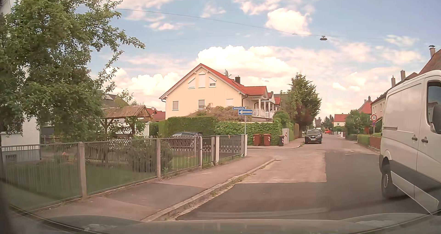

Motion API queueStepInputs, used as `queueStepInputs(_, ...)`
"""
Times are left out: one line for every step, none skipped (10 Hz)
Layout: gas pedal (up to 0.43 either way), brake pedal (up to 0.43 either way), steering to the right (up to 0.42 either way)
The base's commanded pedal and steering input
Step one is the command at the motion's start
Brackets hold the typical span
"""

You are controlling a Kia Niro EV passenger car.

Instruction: Follow the waypoints while adhering to traffic rules and regulations

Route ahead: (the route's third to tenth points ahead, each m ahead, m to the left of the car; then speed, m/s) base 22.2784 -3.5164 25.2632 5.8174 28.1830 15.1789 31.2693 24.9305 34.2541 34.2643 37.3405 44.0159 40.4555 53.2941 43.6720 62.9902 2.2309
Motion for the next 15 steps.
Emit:
queueStepInputs(0.059, 0.024, 0.344)
queueStepInputs(0.059, 0.024, 0.313)
queueStepInputs(0.059, 0.024, 0.299)
queueStepInputs(0.059, 0.018, 0.287)
queueStepInputs(0.059, 0.024, 0.275)
queueStepInputs(0.059, 0.024, 0.269)
queueStepInputs(0.059, 0.024, 0.271)
queueStepInputs(0.047, 0.018, 0.272)
queueStepInputs(0.047, 0.018, 0.268)
queueStepInputs(0.047, 0.018, 0.262)
queueStepInputs(0.039, 0.018, 0.253)
queueStepInputs(0.039, 0.018, 0.238)
queueStepInputs(0.039, 0.018, 0.22)
queueStepInputs(0.039, 0.018, 0.196)
queueStepInputs(0.039, 0.018, 0.174)
